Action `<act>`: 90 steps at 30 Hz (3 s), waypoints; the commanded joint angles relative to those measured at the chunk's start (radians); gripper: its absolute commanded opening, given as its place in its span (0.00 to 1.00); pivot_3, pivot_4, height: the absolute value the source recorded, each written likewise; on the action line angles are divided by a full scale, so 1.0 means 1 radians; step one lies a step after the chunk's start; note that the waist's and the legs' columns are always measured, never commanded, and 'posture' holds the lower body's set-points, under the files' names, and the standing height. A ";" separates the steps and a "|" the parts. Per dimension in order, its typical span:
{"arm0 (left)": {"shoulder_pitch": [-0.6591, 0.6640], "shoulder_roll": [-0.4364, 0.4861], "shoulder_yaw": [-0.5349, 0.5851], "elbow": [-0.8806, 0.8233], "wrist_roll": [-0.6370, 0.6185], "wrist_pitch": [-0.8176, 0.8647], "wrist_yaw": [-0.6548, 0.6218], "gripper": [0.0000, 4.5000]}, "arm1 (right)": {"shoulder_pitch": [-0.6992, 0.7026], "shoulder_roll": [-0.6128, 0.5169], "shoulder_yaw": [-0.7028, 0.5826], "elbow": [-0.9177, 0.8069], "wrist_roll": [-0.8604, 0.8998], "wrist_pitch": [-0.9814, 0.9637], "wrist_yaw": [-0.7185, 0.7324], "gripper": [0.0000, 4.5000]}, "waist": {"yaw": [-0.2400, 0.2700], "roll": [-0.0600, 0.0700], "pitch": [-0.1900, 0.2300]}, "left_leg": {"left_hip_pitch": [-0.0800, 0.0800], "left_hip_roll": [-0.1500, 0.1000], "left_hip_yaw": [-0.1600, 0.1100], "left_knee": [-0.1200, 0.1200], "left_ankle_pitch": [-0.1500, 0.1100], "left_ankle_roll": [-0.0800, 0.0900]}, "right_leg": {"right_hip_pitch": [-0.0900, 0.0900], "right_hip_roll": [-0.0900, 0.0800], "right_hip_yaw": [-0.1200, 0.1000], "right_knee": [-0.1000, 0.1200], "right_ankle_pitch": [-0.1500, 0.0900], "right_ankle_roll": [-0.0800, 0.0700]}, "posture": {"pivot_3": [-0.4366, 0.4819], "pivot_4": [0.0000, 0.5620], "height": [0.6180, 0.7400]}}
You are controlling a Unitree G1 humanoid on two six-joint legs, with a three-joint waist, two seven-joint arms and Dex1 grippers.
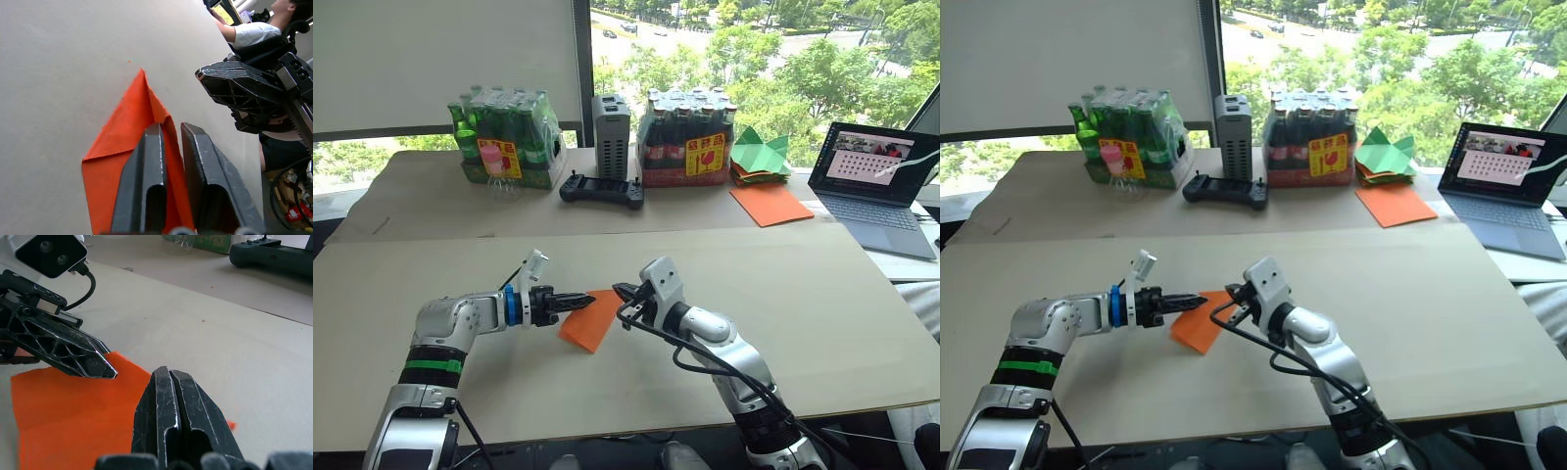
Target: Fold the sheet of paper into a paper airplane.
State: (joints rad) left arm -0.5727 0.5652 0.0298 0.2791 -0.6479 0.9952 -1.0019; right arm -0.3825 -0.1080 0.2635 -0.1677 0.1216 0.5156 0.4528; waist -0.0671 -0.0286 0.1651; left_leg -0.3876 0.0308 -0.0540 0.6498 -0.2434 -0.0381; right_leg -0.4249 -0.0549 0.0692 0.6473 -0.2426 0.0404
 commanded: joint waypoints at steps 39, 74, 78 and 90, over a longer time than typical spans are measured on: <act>0.146 -0.644 0.576 -0.530 -0.206 0.024 1.299 0.06 | -0.019 0.002 0.006 -0.014 0.008 -0.021 0.024 0.00 | 0.019 -0.001 0.000 | -0.001 -0.002 0.000 0.004 0.000 0.000 | 0.001 -0.002 0.000 0.001 0.001 0.000 | 0.48 0.27 1.00; -0.086 0.105 0.117 0.057 -0.081 0.014 0.262 0.57 | -0.010 0.008 0.011 -0.016 0.007 -0.019 0.017 0.00 | 0.018 0.000 0.000 | -0.002 -0.002 0.000 0.007 0.000 0.000 | 0.001 -0.001 -0.001 0.001 0.001 0.001 | 0.48 0.27 1.00; -0.138 0.101 0.068 0.156 -0.001 -0.047 0.185 0.57 | -0.005 0.002 0.009 -0.024 0.007 -0.015 0.015 0.00 | 0.019 0.000 0.000 | -0.002 -0.002 0.000 0.007 0.000 0.000 | 0.001 -0.001 -0.001 0.001 0.001 0.001 | 0.48 0.27 1.00; -0.248 0.051 0.043 0.315 0.108 -0.111 0.085 0.57 | 0.002 -0.003 0.011 -0.038 0.006 -0.005 0.008 0.00 | 0.019 -0.001 0.000 | -0.002 -0.002 0.000 0.008 0.000 0.000 | 0.001 -0.001 -0.001 0.001 0.001 0.001 | 0.48 0.27 1.00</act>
State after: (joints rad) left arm -0.7869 0.6150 0.0667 0.6017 -0.5484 0.8947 -0.8936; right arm -0.3791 -0.1104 0.2819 -0.1569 0.1209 0.5144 0.4667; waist -0.0482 -0.0291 0.1649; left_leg -0.3901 0.0293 -0.0543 0.6574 -0.2435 -0.0382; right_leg -0.4237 -0.0561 0.0687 0.6483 -0.2420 0.0411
